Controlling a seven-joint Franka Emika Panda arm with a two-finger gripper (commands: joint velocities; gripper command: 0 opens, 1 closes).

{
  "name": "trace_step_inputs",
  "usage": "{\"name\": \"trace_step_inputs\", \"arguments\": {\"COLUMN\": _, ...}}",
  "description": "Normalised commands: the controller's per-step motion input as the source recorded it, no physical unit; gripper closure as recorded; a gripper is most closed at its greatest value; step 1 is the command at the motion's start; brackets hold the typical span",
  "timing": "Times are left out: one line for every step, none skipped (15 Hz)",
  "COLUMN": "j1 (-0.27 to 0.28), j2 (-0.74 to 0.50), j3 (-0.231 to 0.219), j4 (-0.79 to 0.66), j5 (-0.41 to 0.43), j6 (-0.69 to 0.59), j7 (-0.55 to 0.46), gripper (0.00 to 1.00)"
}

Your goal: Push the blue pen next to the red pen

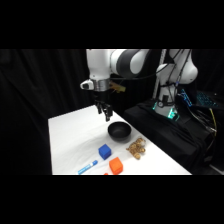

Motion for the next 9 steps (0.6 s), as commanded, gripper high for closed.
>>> {"name": "trace_step_inputs", "arguments": {"j1": -0.017, "j2": 0.35, "j3": 0.007, "j4": 0.55, "j5": -0.066, "j6": -0.07, "j7": 0.00, "gripper": 0.00}}
{"name": "trace_step_inputs", "arguments": {"j1": -0.012, "j2": 0.36, "j3": 0.007, "j4": 0.55, "j5": -0.086, "j6": -0.05, "j7": 0.01, "gripper": 0.00}}
{"name": "trace_step_inputs", "arguments": {"j1": -0.007, "j2": 0.38, "j3": 0.010, "j4": 0.57, "j5": -0.092, "j6": -0.05, "j7": 0.01, "gripper": 0.00}}
{"name": "trace_step_inputs", "arguments": {"j1": 0.009, "j2": 0.43, "j3": 0.002, "j4": 0.59, "j5": -0.142, "j6": 0.00, "j7": 0.07, "gripper": 0.00}}
{"name": "trace_step_inputs", "arguments": {"j1": 0.017, "j2": 0.50, "j3": 0.009, "j4": 0.63, "j5": -0.132, "j6": 0.03, "j7": 0.06, "gripper": 0.00}}
{"name": "trace_step_inputs", "arguments": {"j1": 0.022, "j2": 0.52, "j3": 0.009, "j4": 0.63, "j5": -0.122, "j6": 0.06, "j7": 0.07, "gripper": 0.00}}
{"name": "trace_step_inputs", "arguments": {"j1": 0.027, "j2": 0.53, "j3": 0.006, "j4": 0.62, "j5": -0.125, "j6": 0.09, "j7": 0.07, "gripper": 0.00}}
{"name": "trace_step_inputs", "arguments": {"j1": 0.026, "j2": 0.52, "j3": 0.005, "j4": 0.60, "j5": -0.114, "j6": 0.10, "j7": 0.06, "gripper": 0.00}}
{"name": "trace_step_inputs", "arguments": {"j1": 0.035, "j2": 0.50, "j3": -0.009, "j4": 0.58, "j5": -0.135, "j6": 0.11, "j7": 0.08, "gripper": 0.00}}
